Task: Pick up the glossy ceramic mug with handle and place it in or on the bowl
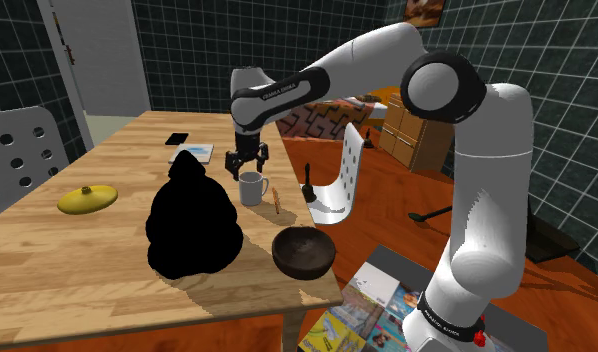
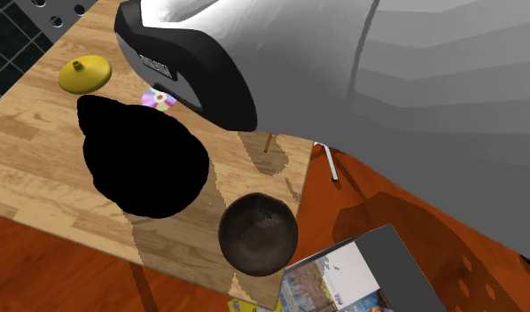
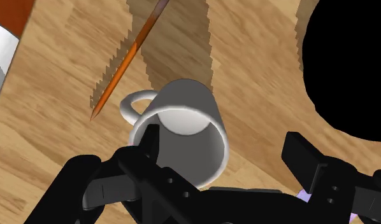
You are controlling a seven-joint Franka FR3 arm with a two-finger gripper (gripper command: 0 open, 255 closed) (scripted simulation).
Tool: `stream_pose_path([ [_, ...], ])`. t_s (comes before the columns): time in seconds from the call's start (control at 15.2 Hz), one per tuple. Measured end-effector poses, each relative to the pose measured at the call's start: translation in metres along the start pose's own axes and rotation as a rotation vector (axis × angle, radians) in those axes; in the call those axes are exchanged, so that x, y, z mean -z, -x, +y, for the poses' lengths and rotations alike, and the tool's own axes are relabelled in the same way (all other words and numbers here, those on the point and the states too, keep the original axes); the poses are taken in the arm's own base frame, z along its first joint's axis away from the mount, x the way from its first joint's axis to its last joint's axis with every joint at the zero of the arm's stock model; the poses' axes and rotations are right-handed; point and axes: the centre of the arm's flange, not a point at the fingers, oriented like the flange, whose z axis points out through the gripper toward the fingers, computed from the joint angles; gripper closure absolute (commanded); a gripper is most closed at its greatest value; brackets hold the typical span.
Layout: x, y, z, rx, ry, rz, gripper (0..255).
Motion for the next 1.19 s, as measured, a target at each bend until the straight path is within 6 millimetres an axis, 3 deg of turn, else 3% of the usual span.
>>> stream_pose_path([
  [0.2, -0.019, -0.022, -0.010, 0.003, 0.006, -0.006, 0],
  [0.66, -0.055, -0.026, -0.011, 0.004, 0.007, -0.007, 0],
  [1.06, -0.059, -0.025, -0.011, 0.004, 0.007, -0.006, 0],
  [1.12, -0.059, -0.025, -0.011, 0.004, 0.007, -0.006, 255],
  [1.19, -0.059, -0.025, -0.011, 0.004, 0.007, -0.006, 255],
])
